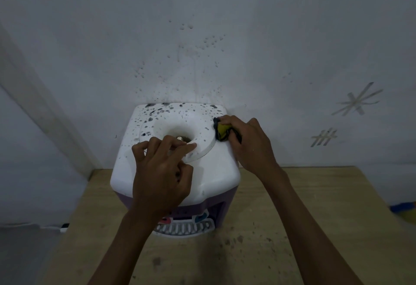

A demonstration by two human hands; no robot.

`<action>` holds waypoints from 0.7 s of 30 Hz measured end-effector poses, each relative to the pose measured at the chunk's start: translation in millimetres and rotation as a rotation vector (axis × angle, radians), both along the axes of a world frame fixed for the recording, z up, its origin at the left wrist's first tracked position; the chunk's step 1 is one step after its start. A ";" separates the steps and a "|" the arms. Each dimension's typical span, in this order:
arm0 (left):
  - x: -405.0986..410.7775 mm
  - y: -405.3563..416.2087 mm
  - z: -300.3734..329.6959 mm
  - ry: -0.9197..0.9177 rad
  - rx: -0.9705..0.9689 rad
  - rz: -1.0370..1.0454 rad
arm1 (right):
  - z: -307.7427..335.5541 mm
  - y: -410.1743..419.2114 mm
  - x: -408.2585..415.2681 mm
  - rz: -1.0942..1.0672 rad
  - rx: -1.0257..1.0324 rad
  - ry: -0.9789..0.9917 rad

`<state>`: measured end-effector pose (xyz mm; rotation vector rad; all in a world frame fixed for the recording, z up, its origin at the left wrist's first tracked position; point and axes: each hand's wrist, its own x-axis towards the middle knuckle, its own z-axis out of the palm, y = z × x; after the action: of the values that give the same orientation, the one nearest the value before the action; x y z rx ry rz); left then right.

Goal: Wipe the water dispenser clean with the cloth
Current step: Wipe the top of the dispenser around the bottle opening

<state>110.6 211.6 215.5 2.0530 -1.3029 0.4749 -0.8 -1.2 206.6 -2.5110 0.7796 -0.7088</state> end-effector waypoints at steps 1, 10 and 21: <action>0.0 0.0 0.0 0.000 -0.002 0.001 | -1.1 2.8 -5.0 0.011 0.011 -0.007; 0.0 -0.2 -0.1 -0.008 -0.007 0.001 | -6.5 39.0 -40.1 0.001 -0.026 -0.022; -0.7 -0.3 0.5 0.013 0.005 0.006 | 8.7 -8.5 19.4 -0.021 0.049 0.009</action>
<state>109.9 211.3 216.0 2.0610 -1.2919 0.4612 18.6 -9.7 215.3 -2.4672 0.8174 -0.6780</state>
